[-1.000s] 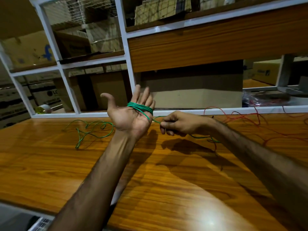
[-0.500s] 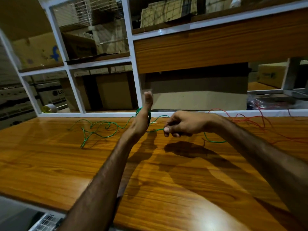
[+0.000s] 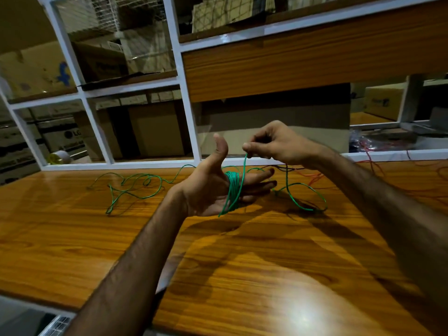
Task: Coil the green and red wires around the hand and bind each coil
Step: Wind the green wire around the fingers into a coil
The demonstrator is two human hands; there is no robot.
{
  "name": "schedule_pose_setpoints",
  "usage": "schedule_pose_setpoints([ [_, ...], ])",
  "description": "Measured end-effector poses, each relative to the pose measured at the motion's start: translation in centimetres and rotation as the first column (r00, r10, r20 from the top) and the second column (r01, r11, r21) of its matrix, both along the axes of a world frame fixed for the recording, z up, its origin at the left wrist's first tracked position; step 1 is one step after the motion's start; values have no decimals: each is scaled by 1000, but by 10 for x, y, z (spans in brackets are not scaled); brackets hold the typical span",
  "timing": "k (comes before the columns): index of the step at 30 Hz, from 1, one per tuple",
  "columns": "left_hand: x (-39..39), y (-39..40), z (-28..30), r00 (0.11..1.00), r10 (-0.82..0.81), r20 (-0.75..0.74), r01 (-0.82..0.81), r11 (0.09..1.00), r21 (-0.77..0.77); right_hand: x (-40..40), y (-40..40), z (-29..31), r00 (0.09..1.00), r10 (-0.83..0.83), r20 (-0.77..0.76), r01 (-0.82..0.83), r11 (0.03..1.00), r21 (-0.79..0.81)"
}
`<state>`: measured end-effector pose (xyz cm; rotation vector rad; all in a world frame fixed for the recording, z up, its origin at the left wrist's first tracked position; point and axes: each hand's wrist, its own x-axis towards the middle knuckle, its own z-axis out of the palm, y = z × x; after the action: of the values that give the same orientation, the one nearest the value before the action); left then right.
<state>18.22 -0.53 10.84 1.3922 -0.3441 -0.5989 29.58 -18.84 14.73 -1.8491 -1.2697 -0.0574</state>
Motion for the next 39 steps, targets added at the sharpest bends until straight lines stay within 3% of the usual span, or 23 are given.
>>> schedule_pose_setpoints([
  [3, -5, -11, -4, 987, -160, -32, 158, 985, -69, 5, 2, -1, 1000, 1, -3, -1, 999, 37],
  [8, -13, -17, -1, 981, -193, -23, 187, 969, -161, 6, 2, -4, 1000, 12, -29, -9, 997, 75],
  [11, -17, -21, -1, 954, -298, -26, 283, 926, -250, 6, 7, -9, 999, 4, -42, -1, 997, 81],
  [12, -19, -24, -2, 937, -347, -36, 318, 891, -323, 6, 8, -12, 998, 17, -65, -13, 998, 59],
  [14, -23, -32, 3, 914, -404, -50, 337, 820, -463, 11, 3, -22, 942, 131, -308, -135, 991, 10],
  [15, -22, -34, 6, 926, -378, -16, 320, 806, -497, 10, 2, -29, 886, 175, -430, -192, 981, 5],
  [16, -20, -35, 9, 951, -306, 46, 285, 806, -519, 12, 2, -37, 883, 143, -446, -161, 987, -3],
  [18, -16, -32, 15, 988, -60, 145, 137, 780, -611, 13, 6, -47, 965, -54, -256, 43, 998, -48],
  [20, -7, -22, 19, 977, 203, 63, -95, 681, -726, 8, 15, -51, 979, -102, -177, 84, 991, -106],
  [23, 6, -3, 14, 807, 589, -45, -413, 507, -757, -2, 25, -53, 979, -51, -196, -2, 965, -264],
  [26, 16, 5, 10, 622, 780, 69, -552, 499, -668, -7, 28, -51, 977, -21, -210, -44, 952, -301],
  [30, 29, 12, 3, 374, 905, 201, -712, 420, -563, -16, 33, -44, 991, -18, -130, -30, 931, -363],
  [33, 33, 21, -3, 267, 933, 242, -773, 357, -524, -30, 40, -41, 995, 15, -101, -62, 876, -479],
  [36, 33, 28, -8, 258, 914, 313, -832, 375, -410, -37, 46, -35, 994, 46, -97, -86, 884, -459],
  [39, 30, 22, -7, 364, 839, 406, -824, 493, -280, -37, 45, -27, 997, 61, -56, -77, 927, -367],
])
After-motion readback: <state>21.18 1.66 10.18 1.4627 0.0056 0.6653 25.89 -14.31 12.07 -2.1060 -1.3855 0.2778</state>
